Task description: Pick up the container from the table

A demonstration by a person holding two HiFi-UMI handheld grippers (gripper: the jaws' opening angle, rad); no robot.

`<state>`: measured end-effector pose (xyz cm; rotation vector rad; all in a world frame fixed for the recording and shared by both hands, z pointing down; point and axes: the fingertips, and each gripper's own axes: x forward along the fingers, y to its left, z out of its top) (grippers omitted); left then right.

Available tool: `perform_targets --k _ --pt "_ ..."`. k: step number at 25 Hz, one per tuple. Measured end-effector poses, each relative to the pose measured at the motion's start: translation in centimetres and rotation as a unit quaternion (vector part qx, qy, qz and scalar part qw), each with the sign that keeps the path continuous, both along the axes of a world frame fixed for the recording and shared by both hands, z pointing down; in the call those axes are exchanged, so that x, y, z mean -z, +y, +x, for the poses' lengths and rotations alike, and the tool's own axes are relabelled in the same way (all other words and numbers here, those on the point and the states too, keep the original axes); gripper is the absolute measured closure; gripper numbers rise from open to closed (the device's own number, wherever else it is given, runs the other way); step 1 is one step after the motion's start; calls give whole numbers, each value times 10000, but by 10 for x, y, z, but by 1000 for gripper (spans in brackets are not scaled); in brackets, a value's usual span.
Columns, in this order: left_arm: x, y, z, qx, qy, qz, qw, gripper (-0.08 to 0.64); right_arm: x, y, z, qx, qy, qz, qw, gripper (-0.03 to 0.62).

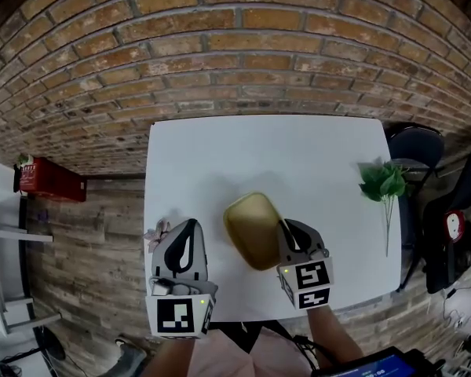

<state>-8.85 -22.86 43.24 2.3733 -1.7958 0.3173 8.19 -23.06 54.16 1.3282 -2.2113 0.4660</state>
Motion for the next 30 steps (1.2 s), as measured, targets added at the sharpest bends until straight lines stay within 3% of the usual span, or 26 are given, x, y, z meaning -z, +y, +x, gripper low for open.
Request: perform_targets --k 30 --pt "82 24 -10 4 81 810 9967 551 140 -2 -2 -201 -149 1420 9896 578"
